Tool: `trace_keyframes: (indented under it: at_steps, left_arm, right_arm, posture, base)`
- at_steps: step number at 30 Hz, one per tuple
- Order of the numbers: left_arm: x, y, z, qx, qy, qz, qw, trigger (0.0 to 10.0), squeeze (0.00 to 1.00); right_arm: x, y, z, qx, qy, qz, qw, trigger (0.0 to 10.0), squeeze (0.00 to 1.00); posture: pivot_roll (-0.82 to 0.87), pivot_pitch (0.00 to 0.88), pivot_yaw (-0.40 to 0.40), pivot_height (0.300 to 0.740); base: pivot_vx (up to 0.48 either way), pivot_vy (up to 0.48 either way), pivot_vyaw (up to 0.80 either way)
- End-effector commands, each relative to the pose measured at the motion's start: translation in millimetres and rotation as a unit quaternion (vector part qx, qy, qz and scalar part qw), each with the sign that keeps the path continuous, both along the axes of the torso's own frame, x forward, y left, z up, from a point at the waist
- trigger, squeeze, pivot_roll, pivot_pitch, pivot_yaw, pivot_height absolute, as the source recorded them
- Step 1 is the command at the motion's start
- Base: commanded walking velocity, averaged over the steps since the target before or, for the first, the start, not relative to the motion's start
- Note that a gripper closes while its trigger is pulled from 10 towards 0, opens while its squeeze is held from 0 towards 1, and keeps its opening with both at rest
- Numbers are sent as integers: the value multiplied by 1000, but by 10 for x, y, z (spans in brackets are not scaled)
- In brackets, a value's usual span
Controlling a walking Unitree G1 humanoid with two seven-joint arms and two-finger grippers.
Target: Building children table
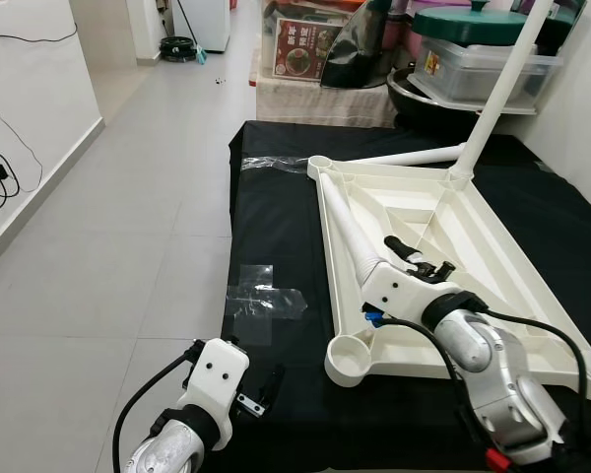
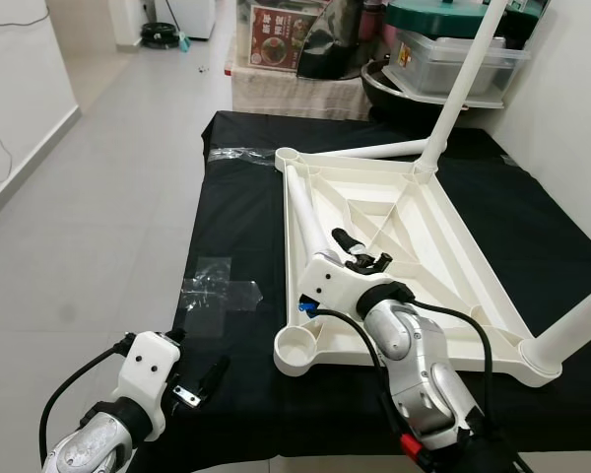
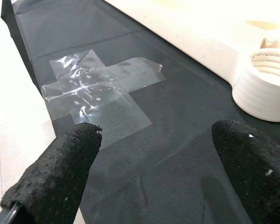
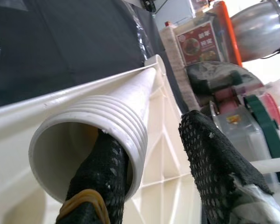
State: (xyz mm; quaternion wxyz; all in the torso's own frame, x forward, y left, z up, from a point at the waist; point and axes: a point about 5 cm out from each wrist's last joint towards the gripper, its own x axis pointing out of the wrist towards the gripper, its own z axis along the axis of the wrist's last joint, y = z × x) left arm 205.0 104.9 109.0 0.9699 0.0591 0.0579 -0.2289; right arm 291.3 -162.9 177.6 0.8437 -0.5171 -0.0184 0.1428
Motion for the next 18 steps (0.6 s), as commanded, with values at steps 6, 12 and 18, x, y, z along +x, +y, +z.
trace_keyframes:
  at_steps: [6,12,18]
  left_arm:
    - [-8,-18,20,-1,-2,-2,1000,10000,0]
    - [4,-15,17,1,-3,-1,1000,10000,0]
    - [20,-9,9,2,-3,-1,1000,10000,0]
  right_arm:
    - [45,73,8,-4,-8,6,1000,10000,0]
    - [102,94,36,12,-19,2,1000,0,0]
    - [134,-78,80,48,-15,-28,998,0,0]
  posture:
    - [50,61,-114,740]
    - [50,56,-117,740]
    - [45,51,-109,740]
  base:
    - [0,0,0]
    - [0,0,0]
    - [0,0,0]
